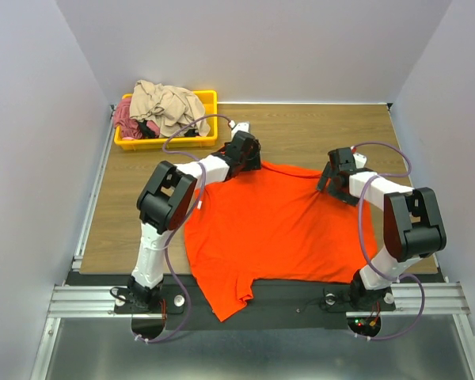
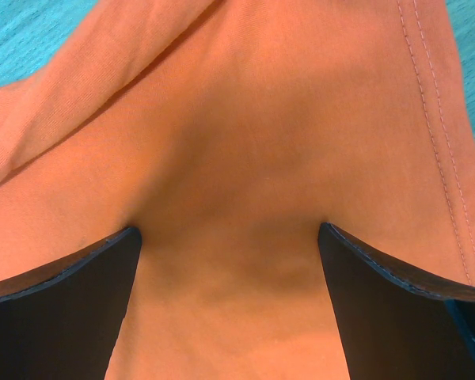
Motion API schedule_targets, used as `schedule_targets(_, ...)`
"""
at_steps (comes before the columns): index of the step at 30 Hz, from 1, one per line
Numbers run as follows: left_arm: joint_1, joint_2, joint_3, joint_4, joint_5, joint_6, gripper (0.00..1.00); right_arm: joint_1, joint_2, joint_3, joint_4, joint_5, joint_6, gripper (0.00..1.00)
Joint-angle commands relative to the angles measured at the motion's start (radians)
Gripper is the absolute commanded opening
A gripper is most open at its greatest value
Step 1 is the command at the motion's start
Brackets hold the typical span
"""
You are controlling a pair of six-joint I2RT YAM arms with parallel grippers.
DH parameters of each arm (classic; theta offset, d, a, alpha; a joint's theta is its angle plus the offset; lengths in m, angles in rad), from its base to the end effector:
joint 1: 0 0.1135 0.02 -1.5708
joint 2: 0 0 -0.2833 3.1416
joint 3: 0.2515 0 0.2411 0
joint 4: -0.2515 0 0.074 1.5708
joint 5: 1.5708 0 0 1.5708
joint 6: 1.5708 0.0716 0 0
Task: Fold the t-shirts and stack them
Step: Flatten out the tshirt
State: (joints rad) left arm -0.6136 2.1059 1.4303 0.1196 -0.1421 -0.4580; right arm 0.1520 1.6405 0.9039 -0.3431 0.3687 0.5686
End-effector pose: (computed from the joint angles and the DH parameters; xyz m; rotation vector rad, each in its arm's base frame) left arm 0.4206 -0.2838 0.1815 0.0826 2.1572 -0.4803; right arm 0.3196 0.0229 0.1595 0.6436 2.4689 -0.2196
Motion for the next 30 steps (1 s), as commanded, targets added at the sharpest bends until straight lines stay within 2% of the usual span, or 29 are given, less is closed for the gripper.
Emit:
schedule_targets(1,0.0,0.037,0.102,-0.066,-0.128,-0.007,0.66,0.004,0.042,-0.039,-0.039,-0.025,-0.018,1.0)
schedule_targets(2,0.0,0.049,0.119,-0.077,-0.137,-0.002,0.66,0.004,0.042,-0.039,-0.039,-0.024,-0.018,1.0)
schedule_targets(3,-0.002,0.072,0.134,-0.089,-0.143,0.001,0.58,0.003,0.041,-0.039,-0.039,-0.024,-0.018,1.0)
schedule_targets(5,-0.002,0.088,0.171,-0.115,-0.148,0.01,0.5,0.004,0.039,-0.037,-0.039,-0.017,-0.019,1.0)
schedule_targets(6,-0.002,0.098,0.179,-0.118,-0.151,0.01,0.41,0.004,0.039,-0.039,-0.039,-0.019,-0.019,1.0)
schedule_targets(7,0.0,0.1,0.191,-0.118,-0.165,0.01,0.36,0.004,0.038,-0.04,-0.039,-0.019,-0.018,1.0)
schedule_targets(8,-0.002,0.103,0.197,-0.144,-0.177,0.013,0.23,0.004,0.036,-0.04,-0.039,-0.022,-0.019,1.0)
schedule_targets(11,0.0,0.089,0.208,-0.164,-0.215,0.025,0.1,0.004,0.038,-0.04,-0.039,-0.02,-0.019,1.0)
schedule_targets(12,-0.002,0.082,0.209,-0.166,-0.223,0.034,0.09,0.003,0.039,-0.04,-0.039,-0.02,-0.019,1.0)
schedule_targets(17,0.0,0.066,0.252,-0.181,-0.244,0.125,0.08,0.004,0.039,-0.04,-0.039,-0.02,-0.019,1.0)
schedule_targets(22,0.005,0.108,0.346,-0.201,-0.147,0.348,0.08,0.004,0.044,-0.04,-0.039,-0.027,-0.024,1.0)
schedule_targets(26,0.012,0.152,0.427,-0.235,-0.145,0.476,0.09,0.004,0.045,-0.042,-0.039,-0.033,-0.026,1.0)
schedule_targets(28,0.017,0.186,0.461,-0.232,-0.119,0.528,0.15,0.004,0.047,-0.04,-0.039,-0.031,-0.026,1.0)
schedule_targets(30,0.02,0.245,0.553,-0.236,-0.145,0.564,0.44,0.004,0.05,-0.039,-0.039,-0.034,-0.027,1.0)
